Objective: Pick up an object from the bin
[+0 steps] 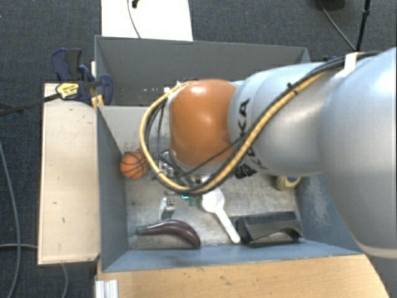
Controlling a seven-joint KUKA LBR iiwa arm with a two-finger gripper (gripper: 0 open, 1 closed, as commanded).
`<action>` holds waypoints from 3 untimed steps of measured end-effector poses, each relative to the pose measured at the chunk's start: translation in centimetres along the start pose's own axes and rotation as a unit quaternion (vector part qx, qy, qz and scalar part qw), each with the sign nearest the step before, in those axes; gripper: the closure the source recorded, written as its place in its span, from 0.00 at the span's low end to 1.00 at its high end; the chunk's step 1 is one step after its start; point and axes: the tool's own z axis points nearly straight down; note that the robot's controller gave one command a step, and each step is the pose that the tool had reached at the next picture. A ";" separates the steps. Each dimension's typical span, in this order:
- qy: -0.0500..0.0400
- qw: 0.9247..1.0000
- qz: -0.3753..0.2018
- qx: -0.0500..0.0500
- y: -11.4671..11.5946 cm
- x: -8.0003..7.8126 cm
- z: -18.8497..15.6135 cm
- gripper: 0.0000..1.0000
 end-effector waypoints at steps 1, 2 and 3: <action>-0.001 1.000 0.001 0.000 0.0 -0.1 -0.1 0.00; -0.003 0.998 -0.069 -0.002 -1.6 0.9 1.0 0.00; -0.005 0.992 -0.129 0.000 -1.2 2.3 7.7 1.00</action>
Offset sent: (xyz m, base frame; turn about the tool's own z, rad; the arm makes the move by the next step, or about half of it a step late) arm -0.0358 -0.0787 -0.0494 -0.5002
